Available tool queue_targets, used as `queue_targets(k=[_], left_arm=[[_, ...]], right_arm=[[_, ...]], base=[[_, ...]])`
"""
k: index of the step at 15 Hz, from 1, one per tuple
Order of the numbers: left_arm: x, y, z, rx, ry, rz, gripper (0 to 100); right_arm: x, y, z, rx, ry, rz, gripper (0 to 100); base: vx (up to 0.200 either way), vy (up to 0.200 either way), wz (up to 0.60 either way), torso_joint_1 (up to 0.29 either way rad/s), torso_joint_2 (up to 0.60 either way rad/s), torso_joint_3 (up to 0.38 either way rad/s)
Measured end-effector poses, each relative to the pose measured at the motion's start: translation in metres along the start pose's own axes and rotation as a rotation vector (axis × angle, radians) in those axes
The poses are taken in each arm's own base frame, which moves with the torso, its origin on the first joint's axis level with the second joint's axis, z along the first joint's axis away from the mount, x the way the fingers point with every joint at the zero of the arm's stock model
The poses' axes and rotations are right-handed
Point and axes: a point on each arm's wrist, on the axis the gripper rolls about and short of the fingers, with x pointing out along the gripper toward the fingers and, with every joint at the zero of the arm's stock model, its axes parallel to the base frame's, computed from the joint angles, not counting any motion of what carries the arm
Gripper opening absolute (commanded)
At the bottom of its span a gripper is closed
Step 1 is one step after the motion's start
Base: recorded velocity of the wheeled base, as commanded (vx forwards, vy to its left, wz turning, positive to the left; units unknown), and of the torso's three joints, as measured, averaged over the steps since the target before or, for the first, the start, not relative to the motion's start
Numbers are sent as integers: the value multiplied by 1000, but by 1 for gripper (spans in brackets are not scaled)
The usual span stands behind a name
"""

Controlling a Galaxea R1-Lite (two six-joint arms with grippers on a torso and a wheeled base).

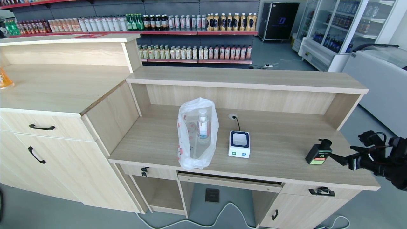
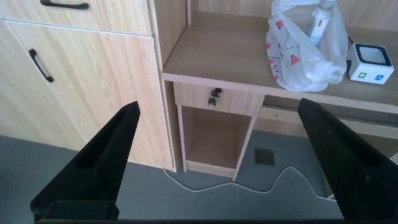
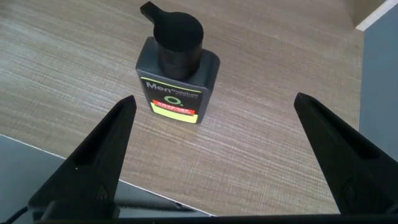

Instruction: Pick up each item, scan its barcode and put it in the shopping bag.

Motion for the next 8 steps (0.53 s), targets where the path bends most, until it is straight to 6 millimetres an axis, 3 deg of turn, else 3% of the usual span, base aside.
queue_targets(k=[8], left_arm=[[0, 0, 0, 0, 0, 1, 100]], right_arm=[[25, 13, -15, -19, -13, 39, 100]], base=[[0, 0, 0, 0, 0, 0]])
